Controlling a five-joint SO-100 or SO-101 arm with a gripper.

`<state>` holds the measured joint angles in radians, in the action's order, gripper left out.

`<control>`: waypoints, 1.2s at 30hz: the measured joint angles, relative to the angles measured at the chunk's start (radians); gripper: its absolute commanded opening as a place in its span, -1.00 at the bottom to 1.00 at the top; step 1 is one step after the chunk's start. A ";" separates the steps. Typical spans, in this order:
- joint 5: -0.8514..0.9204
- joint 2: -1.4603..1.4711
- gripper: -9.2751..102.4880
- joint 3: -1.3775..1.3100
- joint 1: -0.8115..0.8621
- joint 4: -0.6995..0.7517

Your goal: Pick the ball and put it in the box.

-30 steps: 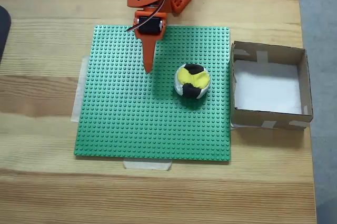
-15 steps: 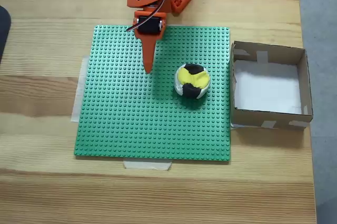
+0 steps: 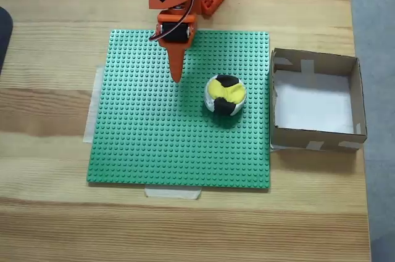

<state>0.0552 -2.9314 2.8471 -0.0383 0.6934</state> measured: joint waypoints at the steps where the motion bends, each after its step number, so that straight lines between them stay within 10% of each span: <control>1: -0.005 0.023 -0.85 -0.034 0.000 0.011; 36: -0.160 0.772 -0.85 -1.039 -0.253 0.583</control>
<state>-0.1043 -2.1598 1.8086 -0.2915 1.2763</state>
